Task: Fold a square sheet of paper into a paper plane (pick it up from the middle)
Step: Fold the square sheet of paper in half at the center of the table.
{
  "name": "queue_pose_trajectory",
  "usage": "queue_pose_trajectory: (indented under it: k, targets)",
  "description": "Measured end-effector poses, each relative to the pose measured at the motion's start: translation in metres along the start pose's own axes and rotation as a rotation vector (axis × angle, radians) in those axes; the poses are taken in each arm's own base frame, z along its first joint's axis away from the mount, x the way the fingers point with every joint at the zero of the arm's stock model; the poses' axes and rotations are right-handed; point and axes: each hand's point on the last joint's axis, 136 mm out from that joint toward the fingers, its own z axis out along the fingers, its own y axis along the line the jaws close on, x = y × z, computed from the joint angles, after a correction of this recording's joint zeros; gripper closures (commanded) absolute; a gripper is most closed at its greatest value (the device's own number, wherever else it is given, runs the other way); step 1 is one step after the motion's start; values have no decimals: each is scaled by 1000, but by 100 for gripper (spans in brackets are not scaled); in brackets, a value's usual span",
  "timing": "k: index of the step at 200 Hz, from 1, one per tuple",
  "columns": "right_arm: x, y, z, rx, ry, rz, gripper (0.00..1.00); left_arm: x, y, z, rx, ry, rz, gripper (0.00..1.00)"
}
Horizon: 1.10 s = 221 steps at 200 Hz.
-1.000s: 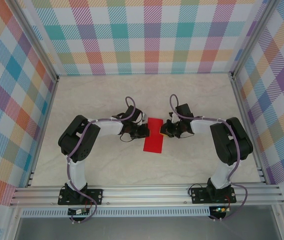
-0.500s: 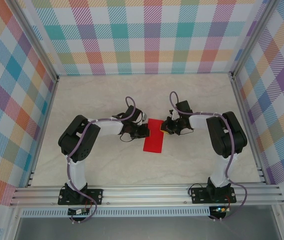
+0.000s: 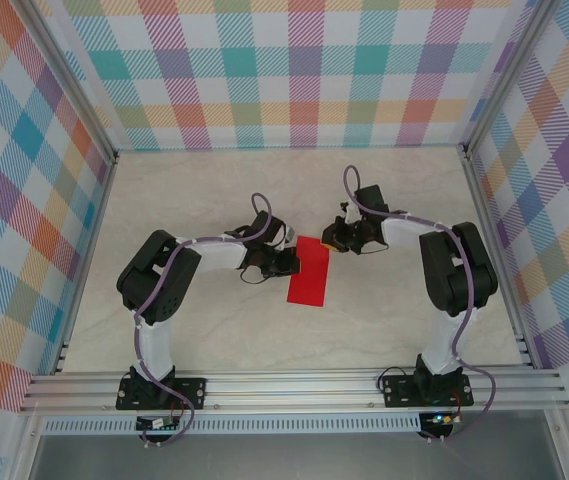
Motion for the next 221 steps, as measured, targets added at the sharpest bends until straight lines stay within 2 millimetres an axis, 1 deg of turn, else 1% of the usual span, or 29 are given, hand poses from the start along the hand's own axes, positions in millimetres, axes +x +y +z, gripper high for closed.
queue_pose_trajectory:
  k: [17, 48, 55, 102, 136, 171, 192, 212, 221]
  targets:
    - [0, -5, 3, 7, 6, 9, 91, 0, 0, 0, 0, 0, 0, 100]
    - [8, -27, 20, 48, 52, 53, 91, 0, 0, 0, 0, 0, 0, 100]
    - [10, -29, 22, 44, 60, 59, 91, 0, 0, 0, -2, 0, -1, 100]
    - [5, -27, 18, 57, 61, 68, 90, 0, 1, 0, -4, 1, -1, 100]
    - [-8, -17, 13, 29, 41, 55, 90, 0, 1, 0, -3, 1, -1, 100]
    - [-20, -12, 8, 20, 20, 51, 90, 0, 1, 0, -4, 1, -1, 100]
    - [-22, -17, 14, 29, 27, 60, 90, 0, 1, 0, -4, 1, -1, 100]
    - [-17, -30, 25, 47, 55, 85, 90, 0, 1, 0, -5, 1, -2, 100]
    - [-19, -31, 24, 45, 51, 89, 90, 0, 1, 0, -4, 1, -1, 100]
